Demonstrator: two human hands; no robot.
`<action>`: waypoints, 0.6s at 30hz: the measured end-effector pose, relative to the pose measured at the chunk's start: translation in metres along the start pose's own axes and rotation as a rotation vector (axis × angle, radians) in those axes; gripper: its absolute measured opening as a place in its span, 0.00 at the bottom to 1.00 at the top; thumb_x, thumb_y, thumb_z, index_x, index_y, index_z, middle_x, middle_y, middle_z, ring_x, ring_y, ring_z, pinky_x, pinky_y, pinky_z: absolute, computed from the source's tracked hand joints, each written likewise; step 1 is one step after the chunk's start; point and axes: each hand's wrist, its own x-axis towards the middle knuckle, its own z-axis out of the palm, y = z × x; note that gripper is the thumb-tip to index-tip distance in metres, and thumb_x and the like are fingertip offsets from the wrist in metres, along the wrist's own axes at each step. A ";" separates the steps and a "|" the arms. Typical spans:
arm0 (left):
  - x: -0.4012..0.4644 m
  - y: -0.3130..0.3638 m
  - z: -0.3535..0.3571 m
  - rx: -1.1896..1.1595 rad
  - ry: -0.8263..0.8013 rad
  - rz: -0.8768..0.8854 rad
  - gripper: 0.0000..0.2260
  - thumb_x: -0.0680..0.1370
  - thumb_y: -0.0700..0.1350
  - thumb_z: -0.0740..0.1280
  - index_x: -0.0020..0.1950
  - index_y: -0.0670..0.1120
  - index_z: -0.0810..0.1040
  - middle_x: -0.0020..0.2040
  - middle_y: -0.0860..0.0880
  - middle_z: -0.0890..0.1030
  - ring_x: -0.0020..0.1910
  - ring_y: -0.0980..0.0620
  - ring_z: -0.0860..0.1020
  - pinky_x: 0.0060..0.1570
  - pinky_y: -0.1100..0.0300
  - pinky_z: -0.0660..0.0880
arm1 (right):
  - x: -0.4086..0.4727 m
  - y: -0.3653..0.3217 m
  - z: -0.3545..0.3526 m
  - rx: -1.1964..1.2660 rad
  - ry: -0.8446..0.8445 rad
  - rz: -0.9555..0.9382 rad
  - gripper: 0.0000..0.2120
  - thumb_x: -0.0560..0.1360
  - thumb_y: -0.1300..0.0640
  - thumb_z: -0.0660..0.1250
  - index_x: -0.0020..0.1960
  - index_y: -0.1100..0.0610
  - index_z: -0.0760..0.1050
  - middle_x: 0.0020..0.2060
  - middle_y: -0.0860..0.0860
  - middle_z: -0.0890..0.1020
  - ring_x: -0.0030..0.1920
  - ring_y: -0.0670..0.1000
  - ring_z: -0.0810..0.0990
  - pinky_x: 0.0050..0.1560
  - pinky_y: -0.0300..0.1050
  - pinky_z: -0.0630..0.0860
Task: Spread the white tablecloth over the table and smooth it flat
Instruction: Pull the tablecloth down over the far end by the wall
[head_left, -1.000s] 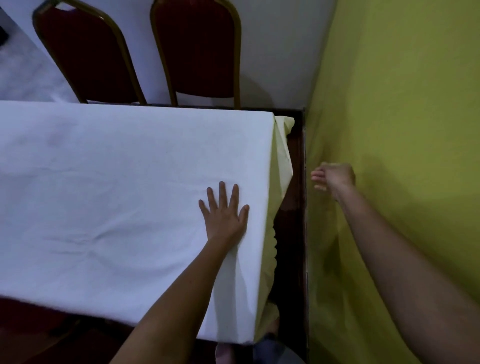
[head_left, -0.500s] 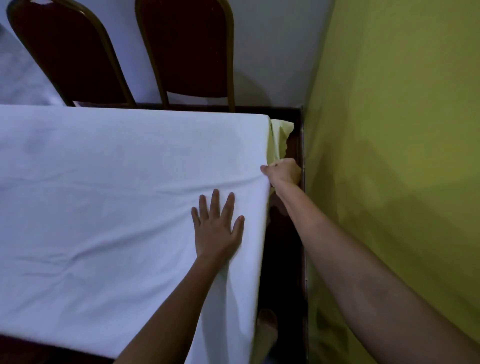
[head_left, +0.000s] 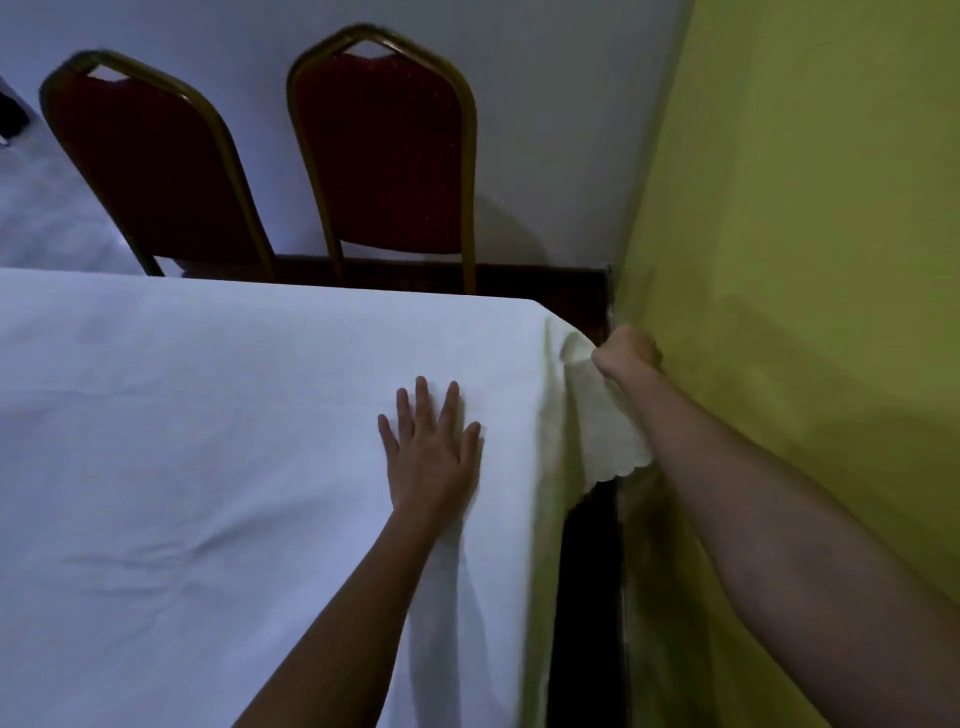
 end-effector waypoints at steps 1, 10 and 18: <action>0.003 -0.002 0.003 0.001 -0.020 0.005 0.32 0.76 0.64 0.36 0.79 0.56 0.44 0.80 0.47 0.41 0.79 0.45 0.39 0.74 0.44 0.37 | 0.004 0.003 0.000 -0.012 -0.024 -0.013 0.18 0.72 0.60 0.63 0.62 0.61 0.75 0.60 0.60 0.78 0.60 0.62 0.77 0.56 0.51 0.75; 0.004 -0.008 0.018 0.033 0.017 0.011 0.30 0.77 0.65 0.41 0.78 0.58 0.44 0.80 0.50 0.41 0.79 0.47 0.39 0.76 0.44 0.39 | 0.016 -0.005 0.061 -0.010 -0.285 -0.460 0.34 0.70 0.63 0.66 0.70 0.42 0.60 0.63 0.56 0.76 0.63 0.61 0.74 0.63 0.62 0.71; 0.027 0.003 0.015 -0.004 -0.034 -0.003 0.28 0.80 0.62 0.46 0.79 0.58 0.44 0.80 0.49 0.41 0.78 0.46 0.38 0.75 0.44 0.37 | 0.052 -0.011 0.028 -0.347 0.168 -0.431 0.11 0.77 0.53 0.62 0.55 0.47 0.80 0.55 0.56 0.82 0.63 0.58 0.73 0.69 0.58 0.56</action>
